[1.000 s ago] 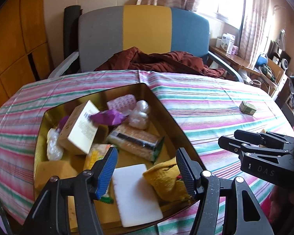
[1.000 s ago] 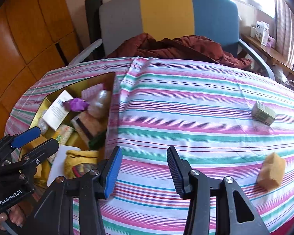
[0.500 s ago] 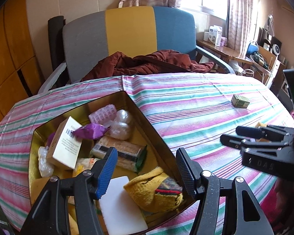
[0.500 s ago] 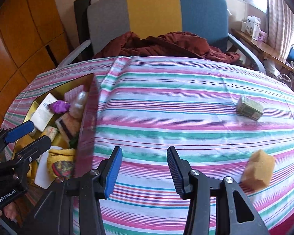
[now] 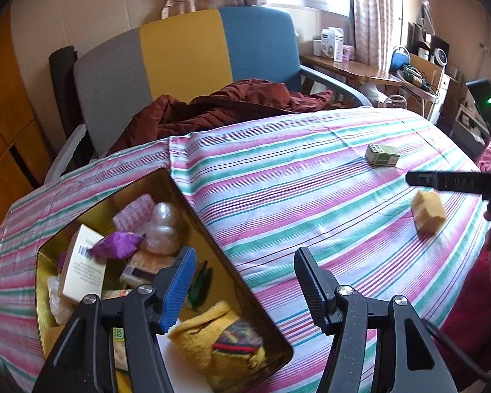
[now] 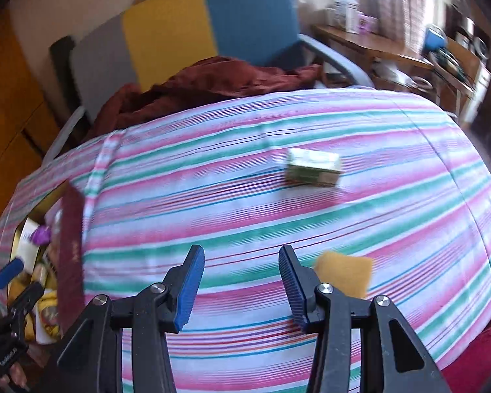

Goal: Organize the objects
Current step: 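Move both grippers from the tray toward the green box and yellow sponge, then grasp the green essential oil box with left while right grasps the yellow sponge, then carry the green box over the tray with left while right carries the sponge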

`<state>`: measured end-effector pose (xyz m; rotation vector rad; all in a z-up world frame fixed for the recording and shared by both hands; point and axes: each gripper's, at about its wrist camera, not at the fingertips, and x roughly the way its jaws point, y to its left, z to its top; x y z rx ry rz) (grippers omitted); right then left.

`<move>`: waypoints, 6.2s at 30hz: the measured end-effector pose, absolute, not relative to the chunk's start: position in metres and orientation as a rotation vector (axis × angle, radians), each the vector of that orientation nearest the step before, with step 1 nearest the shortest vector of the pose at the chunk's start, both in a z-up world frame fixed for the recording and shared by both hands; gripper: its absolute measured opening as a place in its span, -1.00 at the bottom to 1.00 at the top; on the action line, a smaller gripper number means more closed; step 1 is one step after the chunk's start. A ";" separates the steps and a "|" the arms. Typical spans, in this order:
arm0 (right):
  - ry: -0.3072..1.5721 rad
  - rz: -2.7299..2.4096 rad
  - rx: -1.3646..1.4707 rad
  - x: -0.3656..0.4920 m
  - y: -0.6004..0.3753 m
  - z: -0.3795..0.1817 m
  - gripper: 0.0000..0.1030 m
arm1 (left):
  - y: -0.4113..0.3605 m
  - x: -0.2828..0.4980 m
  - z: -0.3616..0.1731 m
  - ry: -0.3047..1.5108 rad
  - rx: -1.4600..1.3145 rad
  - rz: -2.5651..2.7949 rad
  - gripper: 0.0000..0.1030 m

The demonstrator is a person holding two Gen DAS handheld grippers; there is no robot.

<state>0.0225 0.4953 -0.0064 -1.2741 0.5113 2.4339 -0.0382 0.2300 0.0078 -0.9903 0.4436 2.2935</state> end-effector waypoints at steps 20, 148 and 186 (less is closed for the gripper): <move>0.935 2.290 -1.169 0.043 0.557 -0.032 -0.07 | 0.313 -0.036 0.005 0.573 -0.940 2.179 0.23; 0.497 2.418 -1.599 0.005 0.488 -0.065 0.05 | 0.330 -0.012 -0.083 0.447 -1.147 2.162 0.49; 0.482 2.446 -1.549 -0.002 0.487 -0.060 0.05 | 0.329 -0.009 -0.084 0.459 -1.142 2.170 0.48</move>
